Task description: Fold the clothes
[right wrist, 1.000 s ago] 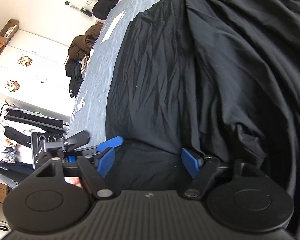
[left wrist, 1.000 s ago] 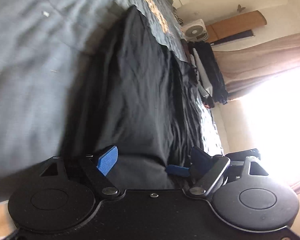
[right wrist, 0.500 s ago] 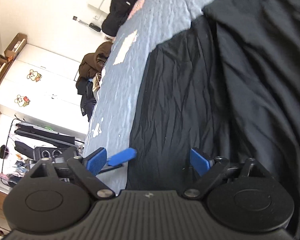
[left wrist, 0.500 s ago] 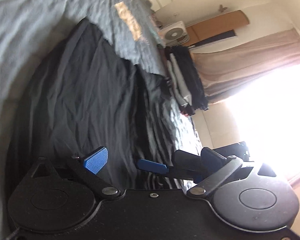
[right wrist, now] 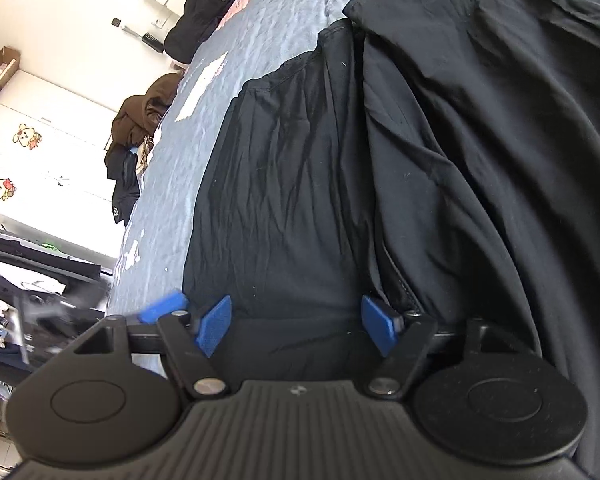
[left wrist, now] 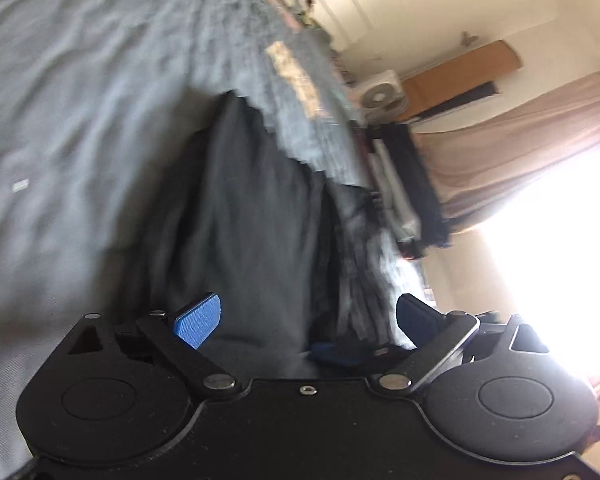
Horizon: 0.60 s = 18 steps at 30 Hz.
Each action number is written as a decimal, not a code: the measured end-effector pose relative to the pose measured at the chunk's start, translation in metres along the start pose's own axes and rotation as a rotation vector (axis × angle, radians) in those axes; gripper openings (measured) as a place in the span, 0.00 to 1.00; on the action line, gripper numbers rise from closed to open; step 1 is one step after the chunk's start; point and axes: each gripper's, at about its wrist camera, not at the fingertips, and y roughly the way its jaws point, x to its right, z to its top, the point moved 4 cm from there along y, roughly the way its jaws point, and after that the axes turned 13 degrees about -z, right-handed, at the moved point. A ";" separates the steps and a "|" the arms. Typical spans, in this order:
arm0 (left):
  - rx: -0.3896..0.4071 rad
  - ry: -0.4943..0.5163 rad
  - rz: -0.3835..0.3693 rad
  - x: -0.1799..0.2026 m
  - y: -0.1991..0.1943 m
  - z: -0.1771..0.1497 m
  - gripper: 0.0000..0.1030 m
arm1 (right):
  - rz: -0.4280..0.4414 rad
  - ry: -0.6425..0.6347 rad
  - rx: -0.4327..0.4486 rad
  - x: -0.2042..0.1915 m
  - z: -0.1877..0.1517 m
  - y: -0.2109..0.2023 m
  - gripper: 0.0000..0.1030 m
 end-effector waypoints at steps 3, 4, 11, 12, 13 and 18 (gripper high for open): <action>-0.048 0.016 -0.004 0.003 0.039 0.007 0.95 | 0.008 0.011 0.005 -0.001 0.000 0.002 0.74; -0.071 0.006 0.009 -0.002 0.053 0.008 0.95 | 0.008 0.007 0.004 -0.002 0.000 0.004 0.74; -0.072 -0.037 0.111 -0.047 0.038 0.019 0.81 | 0.036 0.007 -0.018 0.002 0.005 0.007 0.74; -0.058 -0.044 0.126 -0.047 0.026 0.021 0.81 | 0.043 0.014 -0.021 0.006 0.003 0.005 0.74; -0.044 -0.048 0.142 -0.045 0.015 0.022 0.84 | 0.048 0.024 -0.021 0.008 0.004 -0.001 0.74; -0.017 0.051 0.087 0.016 -0.028 -0.009 0.94 | 0.064 0.025 0.013 0.011 0.003 -0.047 0.83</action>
